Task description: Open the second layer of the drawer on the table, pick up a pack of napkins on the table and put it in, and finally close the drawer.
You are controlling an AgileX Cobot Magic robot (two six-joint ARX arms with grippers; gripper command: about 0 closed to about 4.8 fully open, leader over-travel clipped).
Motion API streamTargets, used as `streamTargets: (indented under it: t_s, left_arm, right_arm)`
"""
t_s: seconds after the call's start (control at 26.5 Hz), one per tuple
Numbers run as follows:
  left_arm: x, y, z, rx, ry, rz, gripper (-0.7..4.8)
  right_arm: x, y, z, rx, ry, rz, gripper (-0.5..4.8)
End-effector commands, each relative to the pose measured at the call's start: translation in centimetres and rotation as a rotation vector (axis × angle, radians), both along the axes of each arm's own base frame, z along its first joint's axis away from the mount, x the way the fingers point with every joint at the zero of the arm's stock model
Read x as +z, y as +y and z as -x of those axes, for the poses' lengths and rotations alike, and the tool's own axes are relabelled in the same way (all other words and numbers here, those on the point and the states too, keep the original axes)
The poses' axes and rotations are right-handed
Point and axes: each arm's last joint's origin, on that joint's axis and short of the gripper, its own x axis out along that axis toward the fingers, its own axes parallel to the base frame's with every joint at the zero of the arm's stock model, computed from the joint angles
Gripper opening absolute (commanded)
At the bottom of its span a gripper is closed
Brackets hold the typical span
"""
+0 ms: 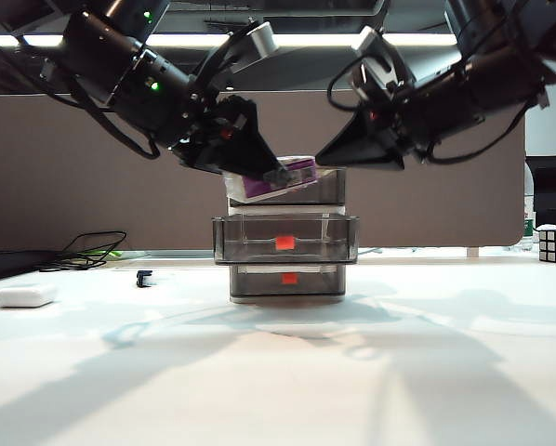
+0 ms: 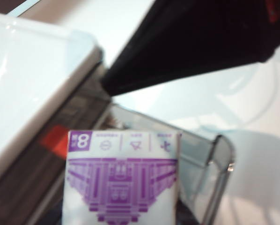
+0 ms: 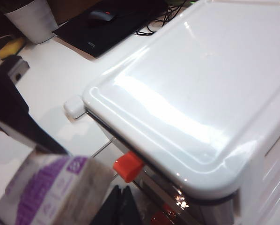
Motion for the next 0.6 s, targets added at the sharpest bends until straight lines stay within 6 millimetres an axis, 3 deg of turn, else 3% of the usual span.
streamTargets:
  t_s: [0.04, 0.6]
  left_arm:
    - [0.2, -1.0, 0.3, -0.036, -0.015, 0.015, 2.46]
    - [-0.8, -1.7, 0.0, -0.008, -0.022, -0.010, 2.46]
  right_arm:
    - [1.4, -0.2, 0.4, -0.008, -0.047, -0.001, -0.05]
    - [1.8, -0.3, 0.9, -0.002, -0.043, 0.020, -0.05]
